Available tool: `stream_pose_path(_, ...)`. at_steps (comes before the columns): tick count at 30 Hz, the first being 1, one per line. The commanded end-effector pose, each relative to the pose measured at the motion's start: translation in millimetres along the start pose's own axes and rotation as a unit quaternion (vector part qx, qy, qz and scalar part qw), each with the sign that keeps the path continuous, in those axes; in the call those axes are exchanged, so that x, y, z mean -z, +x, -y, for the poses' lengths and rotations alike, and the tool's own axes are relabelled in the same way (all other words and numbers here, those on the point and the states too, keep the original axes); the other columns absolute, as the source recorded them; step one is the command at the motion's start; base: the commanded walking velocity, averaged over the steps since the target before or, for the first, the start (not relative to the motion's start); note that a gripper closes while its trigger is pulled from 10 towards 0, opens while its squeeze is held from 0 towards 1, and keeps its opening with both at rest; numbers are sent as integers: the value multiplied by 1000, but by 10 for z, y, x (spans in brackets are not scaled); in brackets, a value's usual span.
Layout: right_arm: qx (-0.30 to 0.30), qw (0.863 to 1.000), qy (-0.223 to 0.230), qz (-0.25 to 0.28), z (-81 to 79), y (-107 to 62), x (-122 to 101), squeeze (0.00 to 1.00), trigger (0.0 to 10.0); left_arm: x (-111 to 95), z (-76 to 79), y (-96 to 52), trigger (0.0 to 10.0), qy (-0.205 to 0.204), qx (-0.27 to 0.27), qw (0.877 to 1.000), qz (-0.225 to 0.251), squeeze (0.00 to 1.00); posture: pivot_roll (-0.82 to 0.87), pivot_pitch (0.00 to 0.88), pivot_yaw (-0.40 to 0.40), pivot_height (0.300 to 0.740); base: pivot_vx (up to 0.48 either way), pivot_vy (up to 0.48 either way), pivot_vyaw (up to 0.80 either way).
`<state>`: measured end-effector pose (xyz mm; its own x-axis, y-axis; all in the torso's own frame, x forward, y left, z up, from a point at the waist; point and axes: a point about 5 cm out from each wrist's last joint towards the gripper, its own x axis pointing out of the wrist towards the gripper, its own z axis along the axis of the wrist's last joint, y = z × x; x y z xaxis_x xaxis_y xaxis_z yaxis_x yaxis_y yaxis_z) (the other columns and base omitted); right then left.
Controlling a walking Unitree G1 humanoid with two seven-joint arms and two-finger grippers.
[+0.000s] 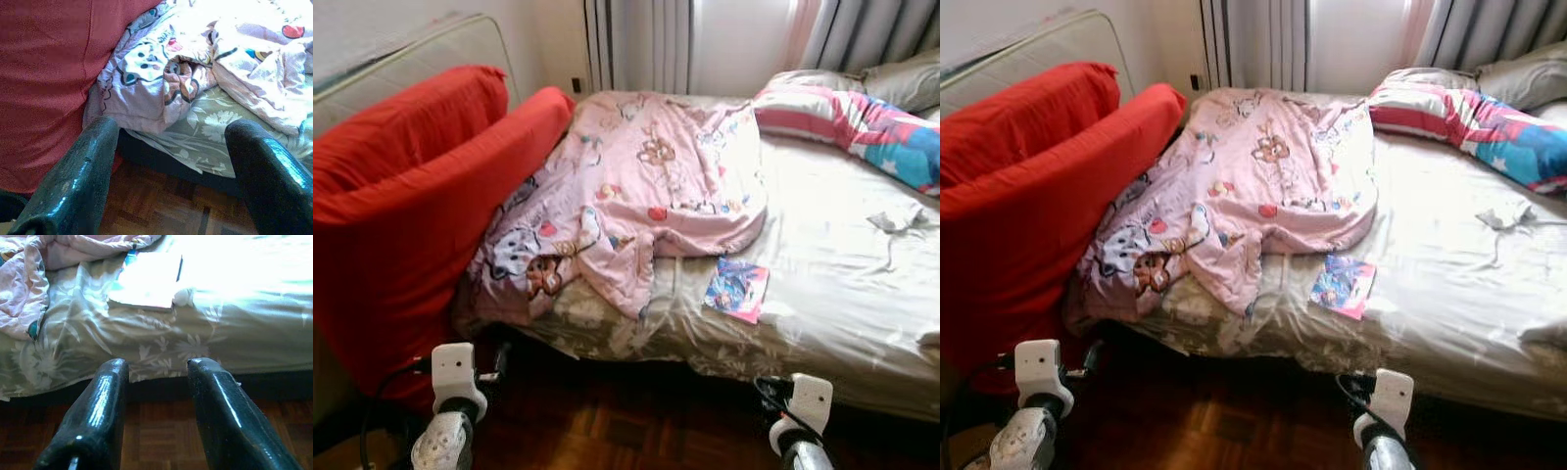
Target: Clean up the room
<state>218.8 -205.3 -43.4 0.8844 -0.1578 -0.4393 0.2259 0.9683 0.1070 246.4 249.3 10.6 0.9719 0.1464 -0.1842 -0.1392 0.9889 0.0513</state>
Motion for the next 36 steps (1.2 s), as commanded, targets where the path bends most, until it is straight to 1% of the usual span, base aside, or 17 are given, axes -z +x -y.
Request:
stream_pose_path(1, -6, 1000, -2, 4, -44, 20, -26, 0, 10000, -3, -9, 1, 10000, -4, -1, 1000, -3, 0, -10, 2, 41, 740, 330, 0, 0)
stream_pose_path(13, -8, 1000, -7, 0, -65, 58, -61, 0, 10000, -2, 38, 32, 10000, -9, 5, 1000, -8, 0, -10, 0, 44, 740, 333, 0, 0)
stream_pose_path(18, 1, 1000, -7, 3, -39, 80, -99, 0, 10000, -76, 0, 78, 10000, -8, -3, 1000, 3, 0, -4, 0, 45, 740, 332, 0, 0)
stream_pose_path(23, 6, 1000, -5, 3, -13, 83, -108, 0, 10000, -68, -16, 71, 10000, -10, -10, 1000, 2, 0, -7, 13, 42, 740, 331, 0, 0)
stream_pose_path(33, 9, 1000, -9, 11, -9, 102, -152, 0, 10000, -80, 28, 73, 10000, -19, -10, 1000, 7, 0, 0, 40, 33, 740, 322, 0, 0)
stream_pose_path(36, 5, 1000, -17, 17, -18, 112, -178, 0, 10000, -74, 61, 76, 10000, -24, 0, 1000, 4, 0, -1, 46, 29, 740, 0, 0, 0)
